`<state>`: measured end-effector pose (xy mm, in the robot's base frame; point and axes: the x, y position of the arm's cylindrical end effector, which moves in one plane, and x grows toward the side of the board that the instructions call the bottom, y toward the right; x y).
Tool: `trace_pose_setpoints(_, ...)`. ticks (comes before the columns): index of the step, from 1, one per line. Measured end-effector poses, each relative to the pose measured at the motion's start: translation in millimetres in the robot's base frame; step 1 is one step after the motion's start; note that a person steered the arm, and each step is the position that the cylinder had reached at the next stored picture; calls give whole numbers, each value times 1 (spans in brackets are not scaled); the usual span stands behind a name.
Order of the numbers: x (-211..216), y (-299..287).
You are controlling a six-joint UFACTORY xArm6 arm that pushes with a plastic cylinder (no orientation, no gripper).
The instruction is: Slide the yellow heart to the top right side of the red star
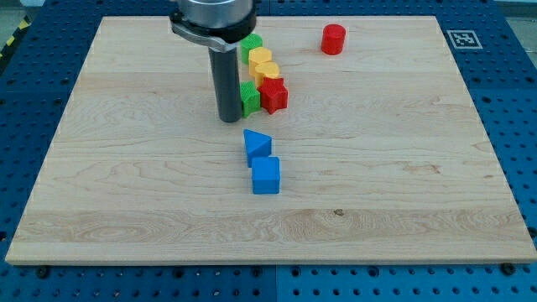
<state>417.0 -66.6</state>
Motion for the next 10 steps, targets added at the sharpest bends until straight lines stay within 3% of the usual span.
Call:
trace_pose_setpoints(2, -2, -1)
trace_pose_setpoints(5, -31, -80)
trace_pose_setpoints(6, -56, -57)
trace_pose_setpoints(9, -70, 84)
trace_pose_setpoints(10, -70, 82)
